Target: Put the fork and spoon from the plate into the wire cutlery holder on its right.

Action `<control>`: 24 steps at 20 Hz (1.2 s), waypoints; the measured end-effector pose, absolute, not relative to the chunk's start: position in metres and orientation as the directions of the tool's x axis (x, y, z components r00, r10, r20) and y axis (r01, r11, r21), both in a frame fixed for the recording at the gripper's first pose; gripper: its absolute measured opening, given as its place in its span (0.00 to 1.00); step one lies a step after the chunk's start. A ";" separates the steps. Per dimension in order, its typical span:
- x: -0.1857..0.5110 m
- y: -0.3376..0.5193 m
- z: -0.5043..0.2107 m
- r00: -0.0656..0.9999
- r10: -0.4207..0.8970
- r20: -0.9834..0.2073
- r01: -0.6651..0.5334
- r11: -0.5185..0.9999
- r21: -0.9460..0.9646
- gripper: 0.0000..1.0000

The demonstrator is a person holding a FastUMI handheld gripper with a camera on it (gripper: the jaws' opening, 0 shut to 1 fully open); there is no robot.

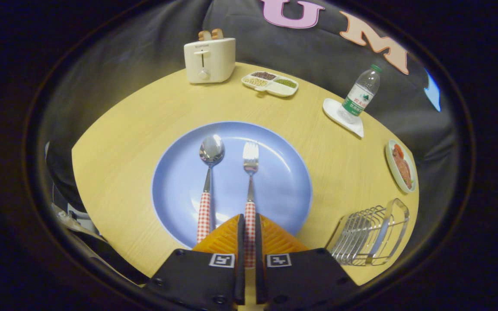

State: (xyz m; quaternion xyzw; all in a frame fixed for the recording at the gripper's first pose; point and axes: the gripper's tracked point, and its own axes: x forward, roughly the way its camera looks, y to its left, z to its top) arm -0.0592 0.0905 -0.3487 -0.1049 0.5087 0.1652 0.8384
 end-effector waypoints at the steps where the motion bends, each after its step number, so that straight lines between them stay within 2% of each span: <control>1: -0.064 0.087 -0.345 0.420 0.169 -0.892 -0.386 0.923 -0.006 0.15; 6: -0.062 0.081 -0.328 0.394 0.171 -0.903 -0.430 0.903 -0.017 0.08; 19: -0.059 0.034 -0.261 0.347 0.204 -0.915 -0.460 0.888 0.024 0.08; 24: -0.060 -0.013 -0.235 0.340 0.143 -0.930 -0.508 0.860 -0.053 0.08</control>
